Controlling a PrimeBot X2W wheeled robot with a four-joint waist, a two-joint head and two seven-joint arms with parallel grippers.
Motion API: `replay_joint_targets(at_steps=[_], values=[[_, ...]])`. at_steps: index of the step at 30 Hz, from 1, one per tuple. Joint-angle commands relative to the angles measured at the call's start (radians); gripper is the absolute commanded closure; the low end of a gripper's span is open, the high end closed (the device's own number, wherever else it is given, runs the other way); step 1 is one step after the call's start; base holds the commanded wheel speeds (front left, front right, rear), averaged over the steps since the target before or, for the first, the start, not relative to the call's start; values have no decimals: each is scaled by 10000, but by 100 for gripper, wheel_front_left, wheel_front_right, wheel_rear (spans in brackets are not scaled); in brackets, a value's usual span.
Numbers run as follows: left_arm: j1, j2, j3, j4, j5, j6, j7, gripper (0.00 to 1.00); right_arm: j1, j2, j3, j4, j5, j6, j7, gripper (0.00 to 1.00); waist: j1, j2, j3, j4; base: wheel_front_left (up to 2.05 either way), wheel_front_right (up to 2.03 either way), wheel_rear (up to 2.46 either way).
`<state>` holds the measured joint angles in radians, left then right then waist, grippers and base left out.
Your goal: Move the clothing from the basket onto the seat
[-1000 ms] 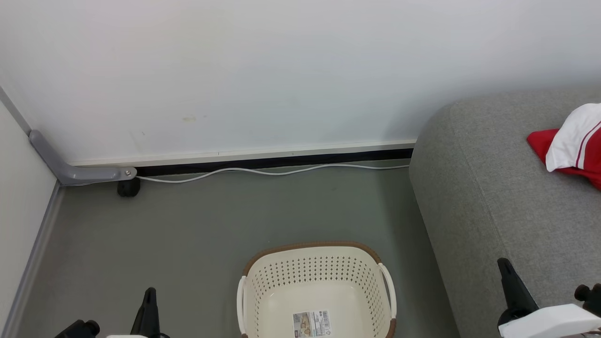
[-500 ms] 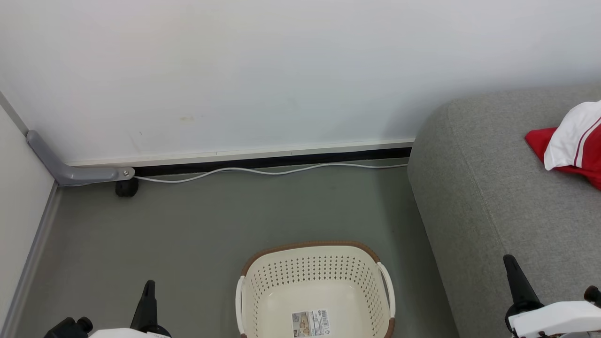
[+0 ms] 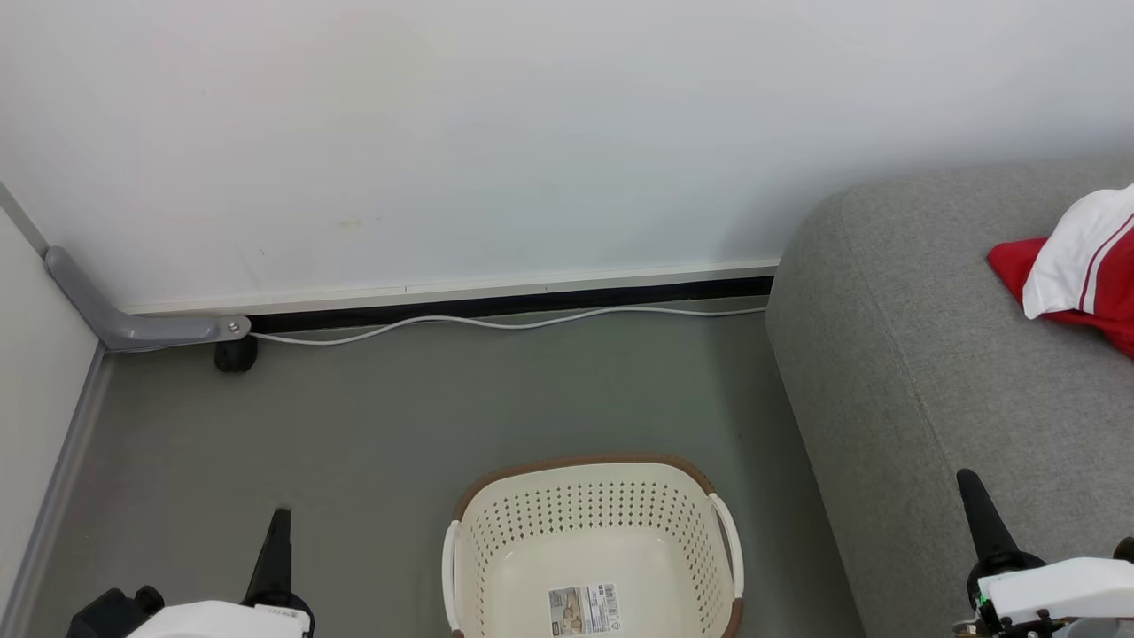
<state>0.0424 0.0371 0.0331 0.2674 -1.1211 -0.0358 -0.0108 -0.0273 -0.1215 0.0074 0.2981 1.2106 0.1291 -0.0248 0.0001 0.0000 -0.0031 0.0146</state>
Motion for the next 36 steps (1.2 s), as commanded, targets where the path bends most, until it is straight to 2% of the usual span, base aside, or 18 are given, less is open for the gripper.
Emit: replay_joint_targets(at_steps=[1,36], values=[[-652,102,291,-232,-374,-180,87,100,-438,-43,11,-348,350,12,133,100,-1,0,3,-7,0,0,0],[-1392,127,741,-221,-4271,-846,1088,100,-749,551,-970,-512,3559,15,1151,100,-1,0,53,-128,0,0,0]])
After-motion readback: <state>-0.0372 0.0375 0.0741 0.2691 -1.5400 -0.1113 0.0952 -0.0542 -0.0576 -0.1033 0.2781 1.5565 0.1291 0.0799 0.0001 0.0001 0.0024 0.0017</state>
